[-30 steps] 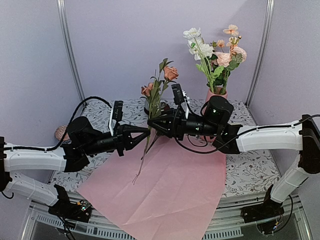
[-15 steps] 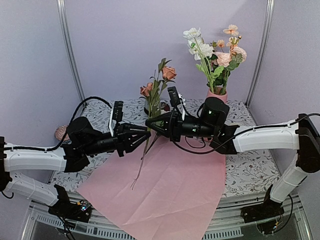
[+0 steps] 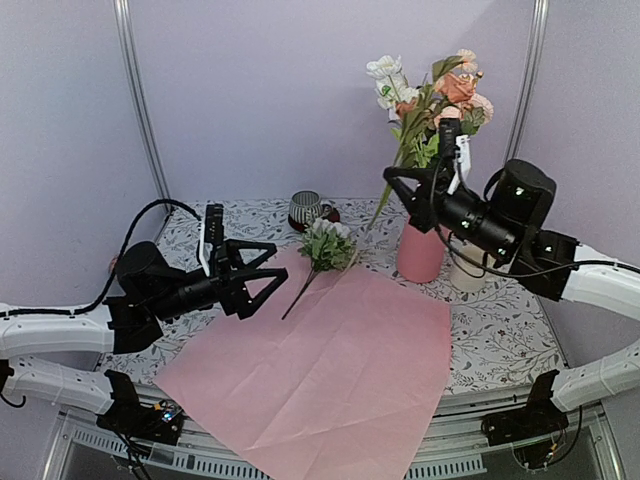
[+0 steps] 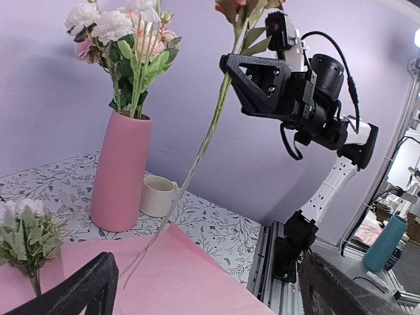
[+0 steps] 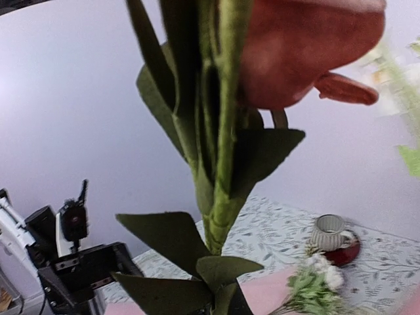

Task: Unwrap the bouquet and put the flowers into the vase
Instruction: Adjust the fake flower.

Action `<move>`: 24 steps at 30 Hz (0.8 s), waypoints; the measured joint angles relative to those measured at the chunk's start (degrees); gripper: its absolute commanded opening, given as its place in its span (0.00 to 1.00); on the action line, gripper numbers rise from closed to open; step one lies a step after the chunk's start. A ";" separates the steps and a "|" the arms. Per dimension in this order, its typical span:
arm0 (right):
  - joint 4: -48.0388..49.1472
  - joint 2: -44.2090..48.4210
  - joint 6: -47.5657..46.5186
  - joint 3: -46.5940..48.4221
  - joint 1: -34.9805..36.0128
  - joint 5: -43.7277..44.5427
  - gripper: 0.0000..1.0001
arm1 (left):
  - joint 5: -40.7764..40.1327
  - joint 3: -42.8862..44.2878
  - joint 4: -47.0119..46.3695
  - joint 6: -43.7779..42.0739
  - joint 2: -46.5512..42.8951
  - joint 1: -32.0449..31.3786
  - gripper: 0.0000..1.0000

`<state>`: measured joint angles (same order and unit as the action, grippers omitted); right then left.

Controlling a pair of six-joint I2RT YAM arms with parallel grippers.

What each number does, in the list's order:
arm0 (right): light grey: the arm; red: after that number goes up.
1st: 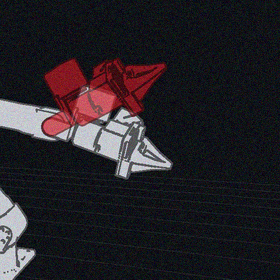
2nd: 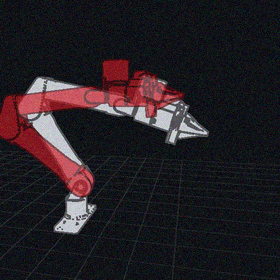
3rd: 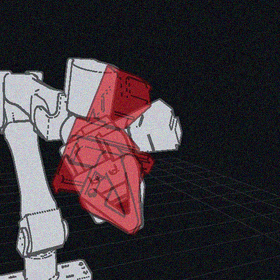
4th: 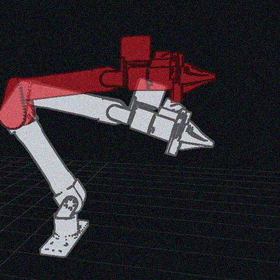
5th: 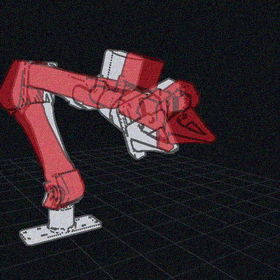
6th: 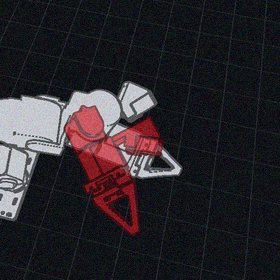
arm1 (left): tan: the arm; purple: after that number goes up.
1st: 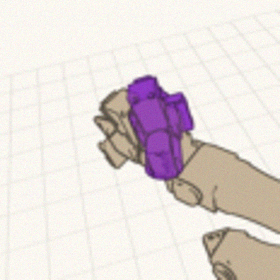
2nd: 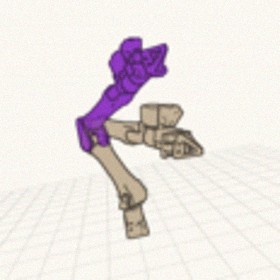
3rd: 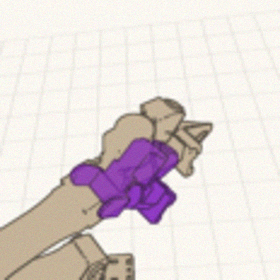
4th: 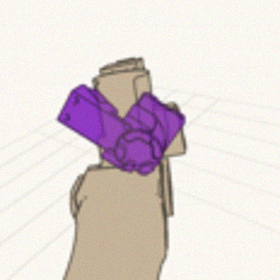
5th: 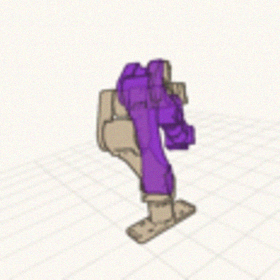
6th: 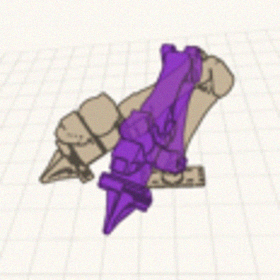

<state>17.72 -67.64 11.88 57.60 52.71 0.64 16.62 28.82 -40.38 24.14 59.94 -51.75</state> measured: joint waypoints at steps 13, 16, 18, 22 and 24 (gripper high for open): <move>-21.38 9.53 -13.90 17.77 -6.12 26.32 0.02 | -5.18 -2.12 1.73 -0.46 -2.91 0.00 0.98; -22.27 8.31 -16.46 22.64 -6.43 28.41 0.02 | -5.14 -2.12 1.68 -0.44 -2.62 0.00 0.98; -22.51 6.91 -17.94 25.42 -6.60 29.24 0.02 | -5.11 -2.12 1.70 -0.44 -2.32 0.00 0.98; -22.69 3.89 -20.02 27.89 -6.95 30.32 0.02 | -5.09 -2.12 1.79 -0.44 -2.29 0.00 0.98; -23.02 2.01 -20.85 28.63 -7.61 30.36 0.02 | -5.09 -2.12 1.90 -0.46 -2.32 0.00 0.98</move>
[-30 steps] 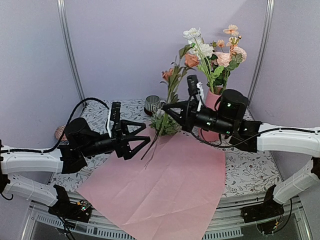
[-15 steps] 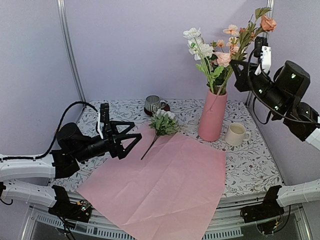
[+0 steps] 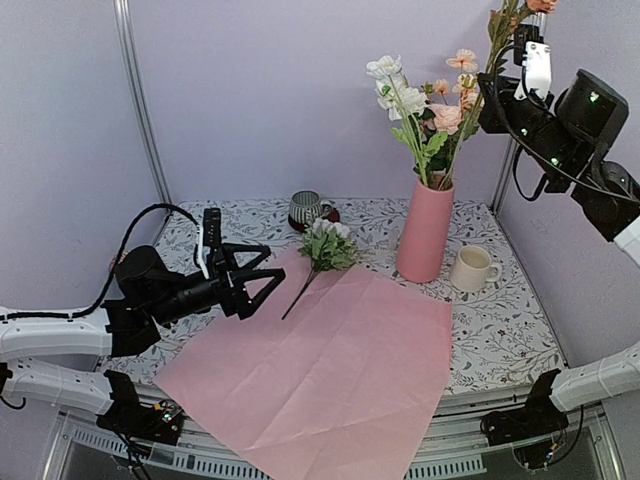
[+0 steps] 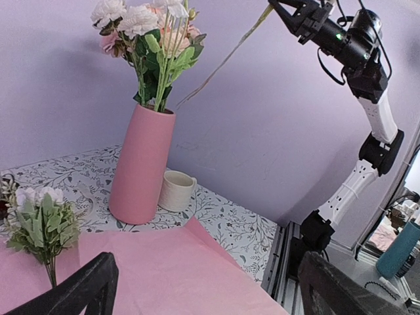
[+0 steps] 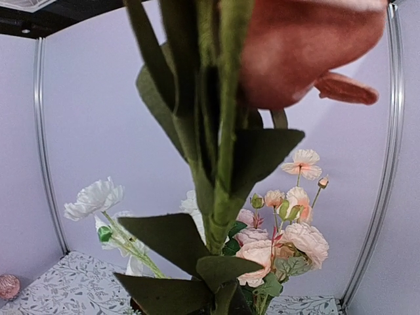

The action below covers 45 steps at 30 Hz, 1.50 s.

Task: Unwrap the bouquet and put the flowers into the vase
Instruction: Adjust the fake flower.

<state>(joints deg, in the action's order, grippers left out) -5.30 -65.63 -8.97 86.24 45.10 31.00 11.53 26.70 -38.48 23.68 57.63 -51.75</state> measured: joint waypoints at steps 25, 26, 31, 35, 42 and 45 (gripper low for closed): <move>-1.70 -9.05 2.27 7.32 -7.78 -7.63 0.02 | -0.48 0.00 3.02 -1.42 -0.68 0.00 0.98; -1.73 -8.98 2.32 7.45 -7.78 -7.63 0.02 | -0.48 0.00 3.02 -1.42 -0.61 0.00 0.98; -1.84 -8.87 2.34 7.58 -7.78 -7.63 0.02 | -0.46 0.02 3.04 -1.42 0.00 0.00 0.98; -1.97 -8.90 2.34 7.58 -7.89 -7.61 0.02 | -0.46 0.02 3.21 -1.42 0.15 0.00 0.98; -1.90 -9.40 3.65 6.67 -8.92 -7.87 0.02 | -0.48 0.02 3.26 -1.40 -0.07 0.00 0.98; -1.70 -9.49 4.94 5.07 -9.09 -8.59 0.02 | -0.55 0.02 3.26 -1.40 -0.55 0.00 0.98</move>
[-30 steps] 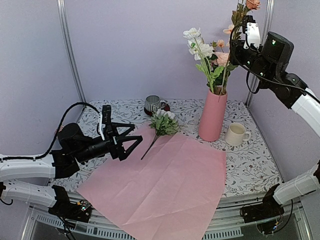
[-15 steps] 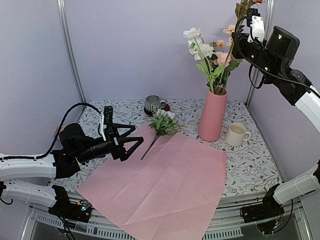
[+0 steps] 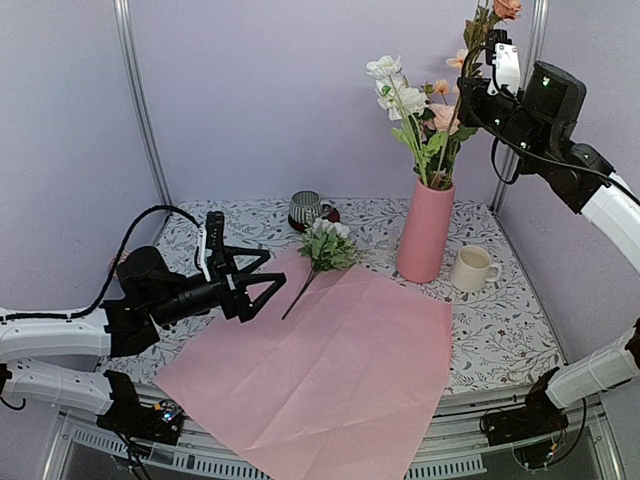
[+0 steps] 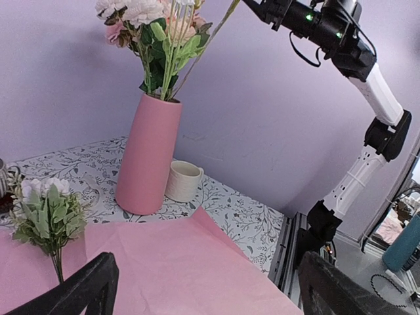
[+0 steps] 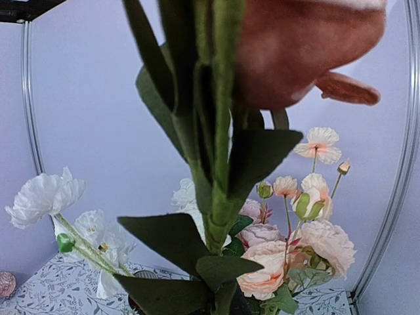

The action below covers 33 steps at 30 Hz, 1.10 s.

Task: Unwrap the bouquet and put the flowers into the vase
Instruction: Adjust the fake flower.

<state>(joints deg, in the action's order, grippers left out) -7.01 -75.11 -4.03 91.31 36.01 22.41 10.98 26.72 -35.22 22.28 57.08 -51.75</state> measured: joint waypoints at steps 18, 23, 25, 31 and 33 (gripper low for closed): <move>1.92 -0.26 8.15 -9.07 -6.80 -5.20 0.02 | 0.02 -0.02 0.00 0.02 -0.20 0.00 0.98; 3.48 -0.48 9.81 -11.67 -8.61 -6.73 0.03 | 0.00 -0.02 0.00 0.02 -0.20 0.00 0.98; 4.37 -0.50 10.56 -12.20 -9.16 -7.19 0.03 | 0.00 -0.02 0.02 0.02 -0.20 0.00 0.98; 6.75 -1.20 11.85 -13.73 -10.64 -8.22 0.04 | 0.02 -0.02 0.02 0.02 -0.20 0.00 0.97; 6.99 -1.73 12.17 -13.73 -10.86 -8.26 0.04 | 0.02 -0.02 0.02 0.02 -0.20 0.00 0.98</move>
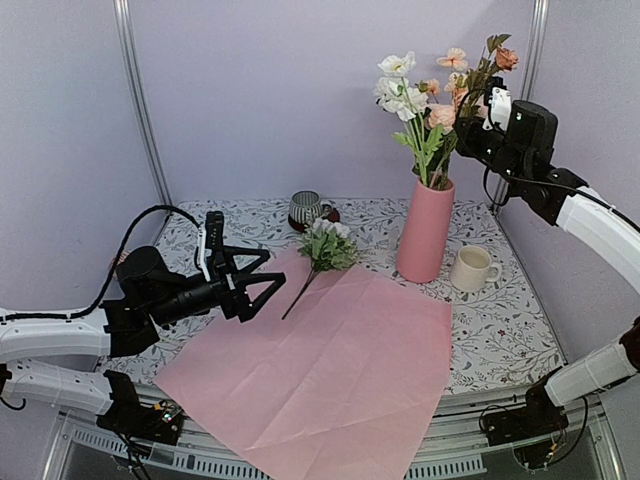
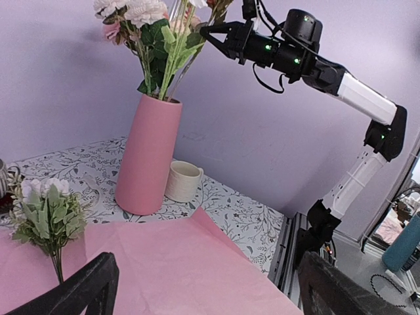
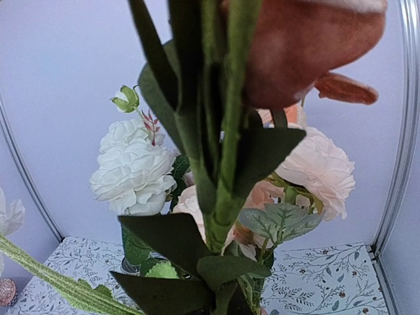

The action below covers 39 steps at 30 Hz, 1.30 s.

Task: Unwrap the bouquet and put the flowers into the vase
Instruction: Adjust the fake flower.

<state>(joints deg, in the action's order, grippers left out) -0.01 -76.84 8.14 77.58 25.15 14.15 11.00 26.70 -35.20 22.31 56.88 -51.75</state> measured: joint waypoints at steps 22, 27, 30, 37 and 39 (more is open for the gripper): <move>-16.06 9.68 -0.92 10.99 -0.11 -3.65 0.06 | 0.11 0.02 -0.07 -0.07 2.08 0.00 0.97; -16.68 13.51 -2.01 14.71 -0.11 -5.22 0.06 | 0.11 0.02 -0.07 -0.11 2.08 0.00 0.97; -17.73 15.08 -1.86 15.91 -0.15 -8.98 0.05 | 0.17 0.04 -0.07 -0.24 2.08 0.00 0.97; -20.46 14.51 1.27 15.13 -0.20 -28.94 0.03 | 1.79 1.09 -0.02 -0.81 2.14 0.00 0.97; -20.00 13.81 2.78 12.79 -0.17 -36.46 0.03 | 3.30 1.88 0.00 -1.40 2.56 0.00 0.97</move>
<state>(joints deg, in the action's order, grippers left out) -20.01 -63.02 10.92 90.37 24.97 -22.31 14.31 28.58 -35.20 20.91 59.44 -51.75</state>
